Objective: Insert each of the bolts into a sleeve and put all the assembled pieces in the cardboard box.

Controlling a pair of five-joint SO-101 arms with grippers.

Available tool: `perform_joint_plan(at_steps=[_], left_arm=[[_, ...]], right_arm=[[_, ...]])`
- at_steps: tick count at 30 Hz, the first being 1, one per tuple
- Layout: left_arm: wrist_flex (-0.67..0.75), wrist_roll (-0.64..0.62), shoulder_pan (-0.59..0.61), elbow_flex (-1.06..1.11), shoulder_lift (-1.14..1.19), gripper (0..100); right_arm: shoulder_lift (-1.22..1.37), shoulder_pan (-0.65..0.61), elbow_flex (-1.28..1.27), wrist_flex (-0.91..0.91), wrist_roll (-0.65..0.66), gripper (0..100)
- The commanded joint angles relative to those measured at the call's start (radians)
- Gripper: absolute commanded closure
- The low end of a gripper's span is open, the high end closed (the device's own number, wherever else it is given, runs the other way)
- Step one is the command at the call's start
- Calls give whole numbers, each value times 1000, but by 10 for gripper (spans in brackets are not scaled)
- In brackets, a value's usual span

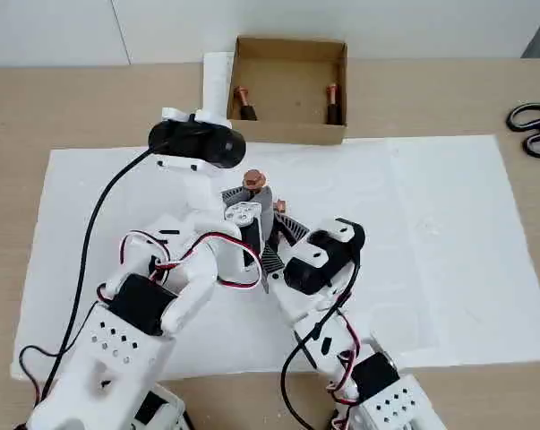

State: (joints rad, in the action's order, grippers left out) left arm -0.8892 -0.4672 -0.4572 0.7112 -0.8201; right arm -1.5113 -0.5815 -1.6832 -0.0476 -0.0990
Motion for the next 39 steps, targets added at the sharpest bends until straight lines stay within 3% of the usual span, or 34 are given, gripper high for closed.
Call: perform_joint_plan(at_steps=[1,9,14,29,36,39], left_arm=[[-18,14,-21,-35,-11,994],[-23,51,-54,-59,100,994],[-104,51,-54,-151,153,994],[-152,55,-81,-163,163,991],[-166,51,-80,-165,157,838],[-166,51,-80,-165,155,822]], right_arm=[[-22,1,-8,41,11,995],[-22,-27,-8,38,12,995],[-22,-28,-8,38,12,995],[-22,-28,-8,38,12,995],[-22,-28,-8,38,12,995],[-22,-28,-8,38,12,995]])
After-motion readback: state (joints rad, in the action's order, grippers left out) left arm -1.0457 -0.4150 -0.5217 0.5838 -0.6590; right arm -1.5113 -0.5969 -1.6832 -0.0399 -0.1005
